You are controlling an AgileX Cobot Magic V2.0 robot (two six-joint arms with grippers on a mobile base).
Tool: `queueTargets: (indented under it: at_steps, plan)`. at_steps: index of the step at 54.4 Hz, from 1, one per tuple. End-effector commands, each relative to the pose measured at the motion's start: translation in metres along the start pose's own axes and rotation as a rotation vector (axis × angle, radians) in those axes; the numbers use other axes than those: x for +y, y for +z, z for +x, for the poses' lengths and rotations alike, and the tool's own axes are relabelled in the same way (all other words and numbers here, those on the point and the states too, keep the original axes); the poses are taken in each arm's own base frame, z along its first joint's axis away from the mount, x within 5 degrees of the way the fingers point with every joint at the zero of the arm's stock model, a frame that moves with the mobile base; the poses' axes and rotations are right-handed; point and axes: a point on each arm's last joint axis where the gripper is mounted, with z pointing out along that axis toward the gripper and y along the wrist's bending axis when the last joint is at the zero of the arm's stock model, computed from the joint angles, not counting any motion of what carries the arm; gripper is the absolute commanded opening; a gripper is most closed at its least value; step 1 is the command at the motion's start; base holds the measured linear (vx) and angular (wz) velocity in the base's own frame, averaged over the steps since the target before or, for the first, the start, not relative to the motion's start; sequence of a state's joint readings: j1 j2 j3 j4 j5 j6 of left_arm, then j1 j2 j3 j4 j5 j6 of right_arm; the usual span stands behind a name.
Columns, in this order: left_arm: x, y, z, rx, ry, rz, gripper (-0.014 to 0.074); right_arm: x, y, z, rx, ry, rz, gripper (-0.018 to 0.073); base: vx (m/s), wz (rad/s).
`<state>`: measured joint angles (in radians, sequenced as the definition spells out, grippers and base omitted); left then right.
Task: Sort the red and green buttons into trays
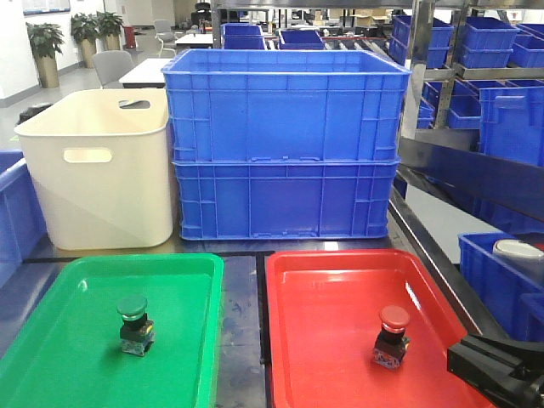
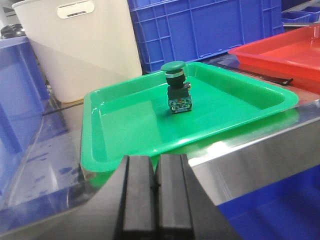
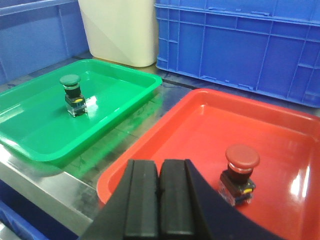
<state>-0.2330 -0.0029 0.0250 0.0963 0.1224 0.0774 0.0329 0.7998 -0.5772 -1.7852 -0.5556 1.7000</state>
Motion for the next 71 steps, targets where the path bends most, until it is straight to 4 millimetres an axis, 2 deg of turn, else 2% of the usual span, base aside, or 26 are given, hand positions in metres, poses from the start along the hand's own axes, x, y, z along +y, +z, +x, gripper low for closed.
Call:
queueTargets:
  at_steps: [1, 17, 50, 54, 61, 64, 68, 71]
  plan:
    - [0.002, -0.002, -0.010, -0.051, -0.045, -0.020, -0.0006, -0.001, -0.004, -0.010, -0.039, -0.009, 0.021, -0.0011, 0.00, 0.00]
    - [0.007, -0.004, -0.009, -0.042, -0.081, -0.112, -0.0006, -0.001, -0.003, -0.010, -0.036, -0.008, 0.022, -0.0011, 0.00, 0.00]
    - [0.007, -0.004, -0.009, -0.042, -0.080, -0.112, -0.0006, -0.003, -0.002, -0.009, -0.035, -0.015, 0.034, -0.0009, 0.00, 0.00]
    - [0.007, -0.004, -0.009, -0.042, -0.080, -0.112, -0.0006, -0.009, 0.004, -0.007, -0.062, 0.070, 0.060, -0.0008, 0.00, 0.00]
    - [0.007, -0.004, -0.009, -0.042, -0.080, -0.112, -0.0006, -0.020, 0.006, 0.009, -0.170, 0.233, 0.174, -0.0008, 0.00, 0.00]
    - [0.007, -0.004, -0.009, -0.042, -0.080, -0.112, -0.0006, -0.025, 0.001, 0.020, -0.214, 0.277, 0.274, -0.0008, 0.00, 0.00]
    - [0.007, -0.004, -0.009, -0.042, -0.080, -0.112, -0.0006, -0.025, -0.009, 0.035, -0.179, 0.298, 0.393, -0.0008, 0.00, 0.00]
    - [0.007, -0.004, -0.009, -0.042, -0.080, -0.112, -0.0006, -0.018, -0.019, 0.044, -0.111, 0.245, 0.417, -0.0008, 0.00, 0.00]
